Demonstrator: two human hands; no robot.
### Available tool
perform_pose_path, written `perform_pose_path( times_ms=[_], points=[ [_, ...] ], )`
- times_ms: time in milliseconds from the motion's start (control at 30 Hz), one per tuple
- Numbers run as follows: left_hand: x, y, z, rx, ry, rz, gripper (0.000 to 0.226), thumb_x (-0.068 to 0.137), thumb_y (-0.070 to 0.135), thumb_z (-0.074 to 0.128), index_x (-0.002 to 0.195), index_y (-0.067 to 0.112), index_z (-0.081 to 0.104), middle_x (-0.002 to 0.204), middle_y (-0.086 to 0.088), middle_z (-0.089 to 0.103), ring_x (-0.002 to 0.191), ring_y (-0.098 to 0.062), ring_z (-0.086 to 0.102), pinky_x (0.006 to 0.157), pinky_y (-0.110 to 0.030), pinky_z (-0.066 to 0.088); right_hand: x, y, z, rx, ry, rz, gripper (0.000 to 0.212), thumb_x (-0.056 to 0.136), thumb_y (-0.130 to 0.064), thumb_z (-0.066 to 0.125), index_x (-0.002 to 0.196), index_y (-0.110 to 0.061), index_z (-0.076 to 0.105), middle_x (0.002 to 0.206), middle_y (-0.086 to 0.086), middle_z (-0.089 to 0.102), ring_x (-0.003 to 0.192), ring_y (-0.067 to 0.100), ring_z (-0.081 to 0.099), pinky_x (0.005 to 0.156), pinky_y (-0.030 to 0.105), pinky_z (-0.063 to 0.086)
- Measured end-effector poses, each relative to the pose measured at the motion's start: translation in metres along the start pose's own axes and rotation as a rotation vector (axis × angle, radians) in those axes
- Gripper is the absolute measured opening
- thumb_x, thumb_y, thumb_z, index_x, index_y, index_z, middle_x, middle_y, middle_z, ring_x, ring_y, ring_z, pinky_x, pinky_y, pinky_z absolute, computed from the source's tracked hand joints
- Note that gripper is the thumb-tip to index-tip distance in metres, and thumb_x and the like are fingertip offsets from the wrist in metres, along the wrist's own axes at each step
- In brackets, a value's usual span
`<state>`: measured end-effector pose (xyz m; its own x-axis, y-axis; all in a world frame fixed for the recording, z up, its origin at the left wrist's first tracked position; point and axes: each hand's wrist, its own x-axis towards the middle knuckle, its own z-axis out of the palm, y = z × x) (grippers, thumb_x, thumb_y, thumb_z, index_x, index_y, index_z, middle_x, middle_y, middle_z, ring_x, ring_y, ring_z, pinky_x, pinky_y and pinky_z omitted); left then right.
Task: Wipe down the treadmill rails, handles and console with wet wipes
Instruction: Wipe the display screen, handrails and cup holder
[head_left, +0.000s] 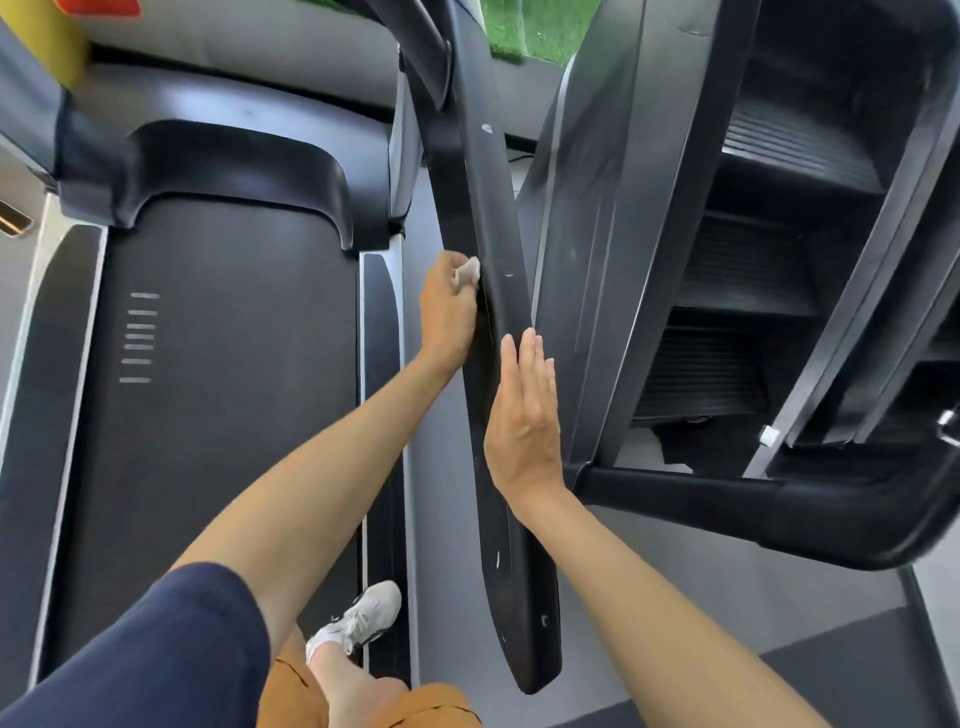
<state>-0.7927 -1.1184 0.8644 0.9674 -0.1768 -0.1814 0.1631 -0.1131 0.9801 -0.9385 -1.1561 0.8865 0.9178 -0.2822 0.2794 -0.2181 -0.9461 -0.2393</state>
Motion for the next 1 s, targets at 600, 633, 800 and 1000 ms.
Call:
perform_pose_path(
  times_ms=[600, 633, 800, 1000],
  points=[
    [-0.058, -0.003, -0.002, -0.039, 0.025, -0.036, 0.007, 0.096, 0.016, 0.051, 0.090, 0.014, 0.055, 0.077, 0.006, 0.055, 0.066, -0.008, 0.049, 0.060, -0.018, 0.040, -0.001, 0.009, 0.003, 0.168, 0.048, 0.045, 0.051, 0.092, 0.014, 0.033, 0.142, 0.006, 0.032, 0.148, 0.020, 0.037, 0.141, 0.028, 0.030, 0.118, 0.043, 0.019],
    [-0.080, -0.010, -0.004, -0.038, -0.003, -0.025, 0.007, 0.094, 0.011, 0.052, 0.089, 0.013, 0.056, 0.077, 0.007, 0.056, 0.066, -0.007, 0.049, 0.060, -0.015, 0.040, -0.001, 0.008, 0.002, 0.173, 0.041, 0.041, 0.049, 0.093, 0.011, 0.030, 0.142, 0.007, 0.033, 0.148, 0.021, 0.037, 0.141, 0.028, 0.030, 0.119, 0.043, 0.017],
    [-0.157, -0.052, -0.017, 0.021, -0.161, -0.013, 0.019, 0.086, -0.006, 0.051, 0.087, 0.013, 0.056, 0.087, 0.003, 0.061, 0.080, -0.010, 0.056, 0.069, -0.012, 0.042, -0.003, 0.005, -0.002, 0.147, 0.013, 0.020, 0.053, 0.089, 0.015, 0.034, 0.142, 0.005, 0.032, 0.150, 0.022, 0.032, 0.143, 0.027, 0.024, 0.121, 0.037, 0.011],
    [-0.050, -0.016, -0.003, -0.069, 0.013, -0.077, 0.010, 0.092, 0.002, 0.052, 0.097, 0.006, 0.061, 0.096, -0.001, 0.059, 0.087, -0.013, 0.054, 0.074, -0.018, 0.042, -0.002, 0.008, 0.002, 0.121, 0.036, 0.021, 0.053, 0.090, 0.021, 0.033, 0.140, 0.006, 0.036, 0.148, 0.022, 0.036, 0.142, 0.029, 0.028, 0.118, 0.044, 0.019]
  ],
)
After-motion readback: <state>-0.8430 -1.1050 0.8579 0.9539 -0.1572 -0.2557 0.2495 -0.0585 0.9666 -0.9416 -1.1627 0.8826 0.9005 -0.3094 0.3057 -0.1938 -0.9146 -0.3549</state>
